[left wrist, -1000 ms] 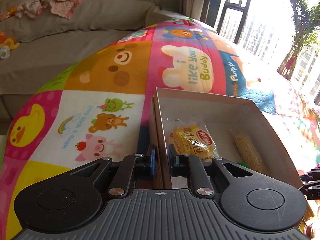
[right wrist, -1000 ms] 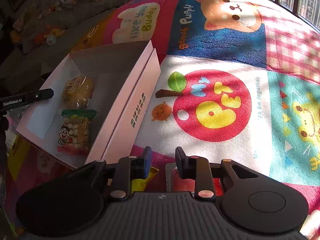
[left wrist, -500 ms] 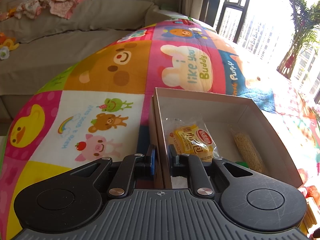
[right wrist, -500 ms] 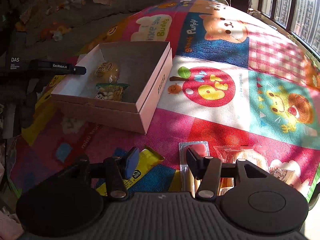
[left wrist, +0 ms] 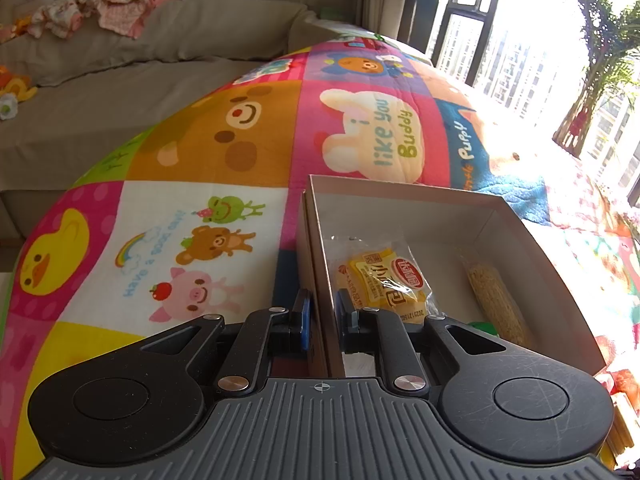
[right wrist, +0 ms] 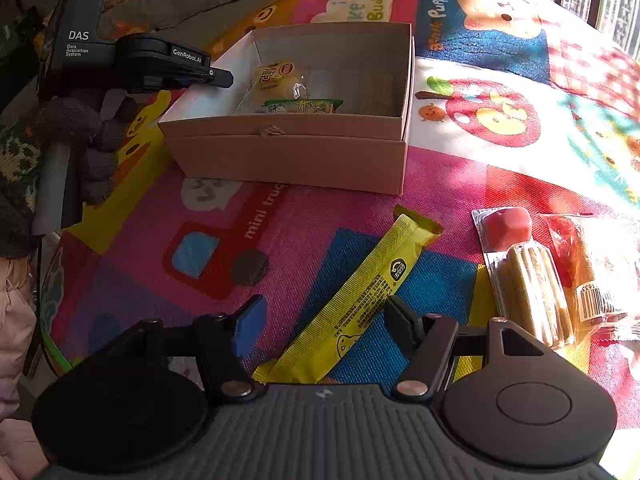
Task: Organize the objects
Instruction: 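Grasp the yellow stick pack with the right tool and lift it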
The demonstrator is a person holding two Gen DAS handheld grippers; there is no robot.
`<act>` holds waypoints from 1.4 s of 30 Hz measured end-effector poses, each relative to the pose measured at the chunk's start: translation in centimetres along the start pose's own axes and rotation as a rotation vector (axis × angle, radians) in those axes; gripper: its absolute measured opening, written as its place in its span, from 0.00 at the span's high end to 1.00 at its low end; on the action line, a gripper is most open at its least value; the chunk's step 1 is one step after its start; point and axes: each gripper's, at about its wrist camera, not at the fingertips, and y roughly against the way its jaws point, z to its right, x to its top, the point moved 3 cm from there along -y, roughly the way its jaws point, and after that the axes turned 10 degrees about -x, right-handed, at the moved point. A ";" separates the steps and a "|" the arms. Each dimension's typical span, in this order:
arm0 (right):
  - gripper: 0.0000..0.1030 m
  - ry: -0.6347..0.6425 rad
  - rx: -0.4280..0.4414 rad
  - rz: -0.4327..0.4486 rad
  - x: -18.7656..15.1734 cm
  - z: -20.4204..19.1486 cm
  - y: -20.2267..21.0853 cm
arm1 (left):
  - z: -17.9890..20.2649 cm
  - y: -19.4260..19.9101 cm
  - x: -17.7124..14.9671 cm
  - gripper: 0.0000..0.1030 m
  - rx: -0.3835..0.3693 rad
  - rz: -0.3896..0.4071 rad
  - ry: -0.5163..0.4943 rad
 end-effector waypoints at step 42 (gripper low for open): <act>0.79 -0.001 -0.038 0.040 -1.8 2.7 0.9 | 0.3 0.2 -0.1 0.85 0.009 -0.013 -0.021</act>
